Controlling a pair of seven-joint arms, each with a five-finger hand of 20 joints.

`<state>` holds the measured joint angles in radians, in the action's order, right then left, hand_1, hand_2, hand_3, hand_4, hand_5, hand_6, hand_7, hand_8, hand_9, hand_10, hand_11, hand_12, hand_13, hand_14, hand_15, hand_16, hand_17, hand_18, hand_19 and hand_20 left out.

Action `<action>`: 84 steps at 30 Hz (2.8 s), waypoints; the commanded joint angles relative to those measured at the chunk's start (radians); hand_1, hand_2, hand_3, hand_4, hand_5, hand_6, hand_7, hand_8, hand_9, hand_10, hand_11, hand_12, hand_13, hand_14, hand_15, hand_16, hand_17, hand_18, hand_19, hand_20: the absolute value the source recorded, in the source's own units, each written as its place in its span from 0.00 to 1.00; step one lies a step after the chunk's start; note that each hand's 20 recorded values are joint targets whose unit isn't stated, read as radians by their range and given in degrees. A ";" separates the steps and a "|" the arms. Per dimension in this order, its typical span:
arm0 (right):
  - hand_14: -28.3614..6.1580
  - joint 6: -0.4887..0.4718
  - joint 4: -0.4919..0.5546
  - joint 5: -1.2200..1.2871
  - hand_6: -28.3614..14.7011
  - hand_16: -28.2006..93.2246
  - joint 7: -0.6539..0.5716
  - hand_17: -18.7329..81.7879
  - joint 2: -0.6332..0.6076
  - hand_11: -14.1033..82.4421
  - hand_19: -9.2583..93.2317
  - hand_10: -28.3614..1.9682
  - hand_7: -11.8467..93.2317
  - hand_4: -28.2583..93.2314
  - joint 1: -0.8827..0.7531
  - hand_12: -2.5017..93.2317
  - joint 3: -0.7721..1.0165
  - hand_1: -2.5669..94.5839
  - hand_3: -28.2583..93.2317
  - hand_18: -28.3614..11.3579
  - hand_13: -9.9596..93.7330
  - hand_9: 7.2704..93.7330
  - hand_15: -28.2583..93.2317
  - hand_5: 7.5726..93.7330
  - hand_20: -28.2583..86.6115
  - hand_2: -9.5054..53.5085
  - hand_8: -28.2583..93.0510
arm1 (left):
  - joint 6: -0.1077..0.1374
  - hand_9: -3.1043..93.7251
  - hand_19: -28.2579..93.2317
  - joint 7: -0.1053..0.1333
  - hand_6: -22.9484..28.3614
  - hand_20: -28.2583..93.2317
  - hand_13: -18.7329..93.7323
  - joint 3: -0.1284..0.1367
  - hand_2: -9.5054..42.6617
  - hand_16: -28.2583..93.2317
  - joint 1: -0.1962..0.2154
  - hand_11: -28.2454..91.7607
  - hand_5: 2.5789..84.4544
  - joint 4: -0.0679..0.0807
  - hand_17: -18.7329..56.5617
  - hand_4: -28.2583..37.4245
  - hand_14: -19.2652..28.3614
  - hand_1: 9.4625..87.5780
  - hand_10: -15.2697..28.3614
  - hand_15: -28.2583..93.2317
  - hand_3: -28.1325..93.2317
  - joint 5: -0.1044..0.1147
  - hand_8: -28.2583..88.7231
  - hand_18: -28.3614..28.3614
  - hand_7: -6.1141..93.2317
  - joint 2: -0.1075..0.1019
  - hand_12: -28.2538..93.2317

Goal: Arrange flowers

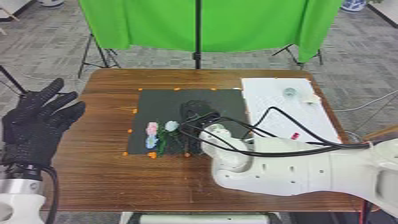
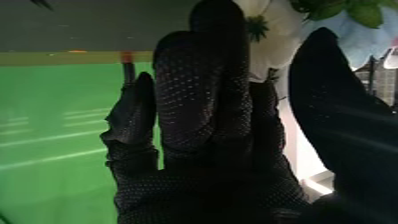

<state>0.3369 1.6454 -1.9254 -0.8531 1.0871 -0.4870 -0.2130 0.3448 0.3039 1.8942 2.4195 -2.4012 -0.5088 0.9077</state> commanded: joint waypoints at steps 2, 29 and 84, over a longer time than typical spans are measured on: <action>0.63 0.044 0.014 0.015 0.69 0.39 0.002 0.47 -0.009 0.46 0.99 0.59 0.28 0.02 0.016 0.21 0.001 0.37 0.92 0.17 0.81 0.88 0.79 0.67 0.56 0.04 0.12 | -0.006 0.34 0.79 -0.028 0.63 0.35 0.39 -0.008 0.37 0.13 -0.005 0.46 0.40 0.009 0.18 0.00 1.00 0.15 0.80 0.71 0.87 -0.013 0.17 0.96 0.19 0.012 0.32; 0.70 0.122 0.000 -0.021 0.74 0.40 -0.006 0.51 0.015 0.43 0.99 0.71 0.30 0.00 0.047 0.30 -0.055 0.54 0.92 0.20 0.86 0.97 0.79 0.69 0.56 0.06 0.17 | -0.011 0.34 0.79 -0.035 0.64 0.35 0.39 -0.008 0.37 0.13 -0.012 0.46 0.40 0.011 0.18 0.00 1.00 0.15 0.81 0.71 0.87 -0.020 0.17 0.96 0.19 0.011 0.32; 0.46 -0.093 0.029 0.137 0.59 0.33 -0.128 0.47 -0.553 0.31 0.96 0.31 0.25 0.03 -0.040 0.17 0.350 0.27 0.89 0.13 0.70 0.57 0.78 0.50 0.49 0.21 0.13 | 0.022 0.34 0.80 0.014 0.63 0.34 0.39 -0.020 0.37 0.13 0.044 0.46 0.40 -0.011 0.18 0.00 1.00 0.15 0.81 0.70 0.86 -0.008 0.17 0.96 0.19 0.014 0.32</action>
<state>0.2557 1.7202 -1.7959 -0.9402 0.5814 -0.5627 0.1750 0.3648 0.3268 1.8847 2.4646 -2.4176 -0.5176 0.9301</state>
